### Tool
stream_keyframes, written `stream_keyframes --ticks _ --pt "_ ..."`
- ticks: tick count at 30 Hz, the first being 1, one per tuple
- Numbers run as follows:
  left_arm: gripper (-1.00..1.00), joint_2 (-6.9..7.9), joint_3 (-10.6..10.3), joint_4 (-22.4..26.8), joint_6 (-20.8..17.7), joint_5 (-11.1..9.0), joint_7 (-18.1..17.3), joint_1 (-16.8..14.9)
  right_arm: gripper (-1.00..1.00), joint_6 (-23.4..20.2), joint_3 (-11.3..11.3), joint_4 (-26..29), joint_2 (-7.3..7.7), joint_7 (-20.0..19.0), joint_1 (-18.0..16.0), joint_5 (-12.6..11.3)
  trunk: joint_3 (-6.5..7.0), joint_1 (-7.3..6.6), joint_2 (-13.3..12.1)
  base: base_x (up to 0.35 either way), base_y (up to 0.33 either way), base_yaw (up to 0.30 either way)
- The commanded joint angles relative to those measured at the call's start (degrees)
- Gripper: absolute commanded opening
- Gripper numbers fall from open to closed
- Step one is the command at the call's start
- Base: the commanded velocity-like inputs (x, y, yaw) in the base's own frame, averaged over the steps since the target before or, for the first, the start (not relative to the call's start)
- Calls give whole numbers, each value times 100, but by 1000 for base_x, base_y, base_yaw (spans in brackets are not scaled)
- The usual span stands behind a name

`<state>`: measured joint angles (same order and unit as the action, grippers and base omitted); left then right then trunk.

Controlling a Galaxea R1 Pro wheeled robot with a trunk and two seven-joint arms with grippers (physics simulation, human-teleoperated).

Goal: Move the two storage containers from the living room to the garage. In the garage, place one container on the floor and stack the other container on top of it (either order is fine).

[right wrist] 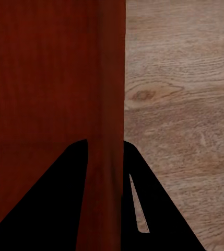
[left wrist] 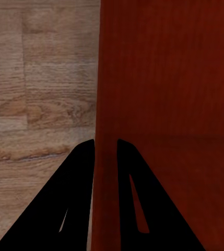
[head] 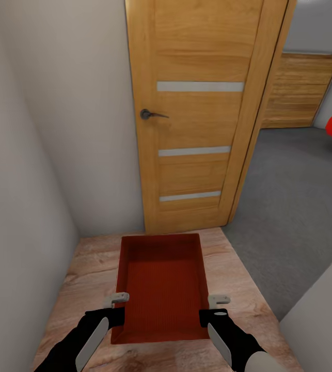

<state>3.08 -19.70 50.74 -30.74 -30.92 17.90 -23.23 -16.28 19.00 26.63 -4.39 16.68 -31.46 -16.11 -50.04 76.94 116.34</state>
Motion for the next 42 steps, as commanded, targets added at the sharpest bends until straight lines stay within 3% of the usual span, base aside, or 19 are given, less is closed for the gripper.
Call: stream_keyframes --ticks 1,14,22,42 --pt "-100 9 28 85 446 -11 55 -7 -100 -29 8 0 8 30 0 -68 -4 2 3 240 5 -216" --pt "-100 9 28 85 446 -11 55 -7 -100 -26 8 0 8 30 0 -68 23 2 3 76 1 -233" --pt "-100 9 28 85 446 -11 55 -7 -100 -27 8 0 8 29 0 -68 37 2 3 253 70 -219" --pt "-100 9 28 85 446 -11 55 -7 -100 -26 8 0 5 30 0 -68 47 2 3 260 116 -29"
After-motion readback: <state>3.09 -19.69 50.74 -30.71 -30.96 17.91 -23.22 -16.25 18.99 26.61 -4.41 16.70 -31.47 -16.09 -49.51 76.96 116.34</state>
